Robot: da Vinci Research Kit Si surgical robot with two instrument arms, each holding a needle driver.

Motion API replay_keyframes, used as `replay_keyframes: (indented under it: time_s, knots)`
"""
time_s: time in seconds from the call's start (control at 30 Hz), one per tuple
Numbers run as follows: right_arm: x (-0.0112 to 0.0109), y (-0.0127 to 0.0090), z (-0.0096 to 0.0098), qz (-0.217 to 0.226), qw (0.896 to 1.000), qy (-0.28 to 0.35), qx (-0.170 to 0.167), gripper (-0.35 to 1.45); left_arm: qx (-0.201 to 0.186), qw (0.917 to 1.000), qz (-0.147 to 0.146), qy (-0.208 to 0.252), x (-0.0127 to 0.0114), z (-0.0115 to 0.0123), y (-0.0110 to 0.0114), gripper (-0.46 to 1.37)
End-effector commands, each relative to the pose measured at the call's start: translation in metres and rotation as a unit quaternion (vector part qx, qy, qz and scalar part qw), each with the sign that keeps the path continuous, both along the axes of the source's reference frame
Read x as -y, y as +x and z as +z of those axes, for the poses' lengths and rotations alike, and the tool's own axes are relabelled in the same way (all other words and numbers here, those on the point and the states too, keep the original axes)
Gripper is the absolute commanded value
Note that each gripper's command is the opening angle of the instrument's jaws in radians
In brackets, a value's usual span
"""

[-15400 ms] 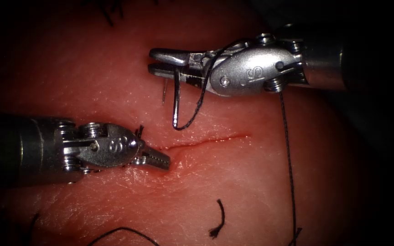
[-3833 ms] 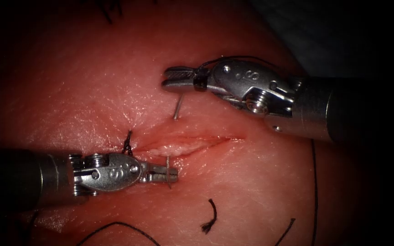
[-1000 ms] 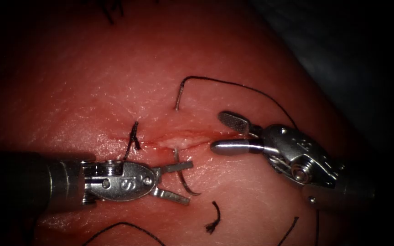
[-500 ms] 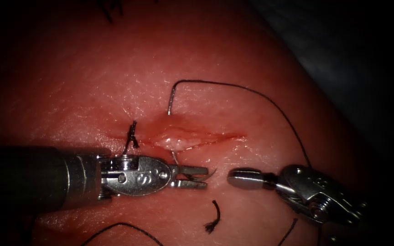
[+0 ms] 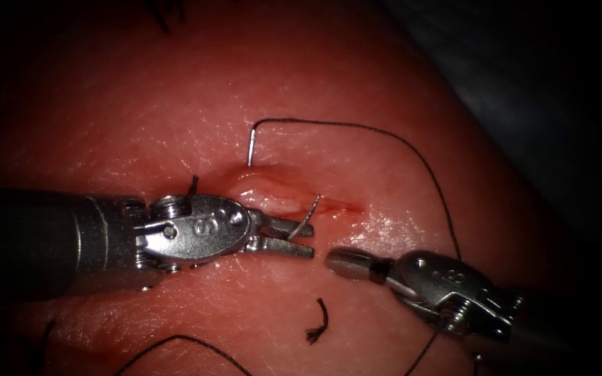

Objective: Wound Closure
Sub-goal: Use the left gripper to pull the needle through the tissue

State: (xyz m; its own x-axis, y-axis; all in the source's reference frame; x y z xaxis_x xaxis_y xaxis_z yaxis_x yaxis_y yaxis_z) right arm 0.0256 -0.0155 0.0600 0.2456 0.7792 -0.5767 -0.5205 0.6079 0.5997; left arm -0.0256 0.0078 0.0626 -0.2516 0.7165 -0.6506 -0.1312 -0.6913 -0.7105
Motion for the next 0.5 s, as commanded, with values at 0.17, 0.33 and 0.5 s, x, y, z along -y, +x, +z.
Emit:
replay_keyframes:
  time_s: [0.17, 0.33, 0.5]
  knots:
    - [0.0002, 0.0, 0.0004, 0.0, 1.0, -0.006, 0.004, -0.35, 0.038, 0.9951, 0.009, 0.091, -0.0019, -0.0023, 0.0009, -0.35]
    - [0.0002, 0.0001, 0.0005, -0.003, 1.0, -0.011, 0.006, -0.35, 0.079, 0.9865, 0.004, 0.143, -0.0035, -0.004, 0.0019, -0.35]
    - [0.0002, 0.0003, 0.0005, -0.004, 1.0, -0.013, 0.007, -0.35, 0.119, 0.9717, 0.011, 0.204, -0.0043, -0.0048, 0.0027, -0.35]
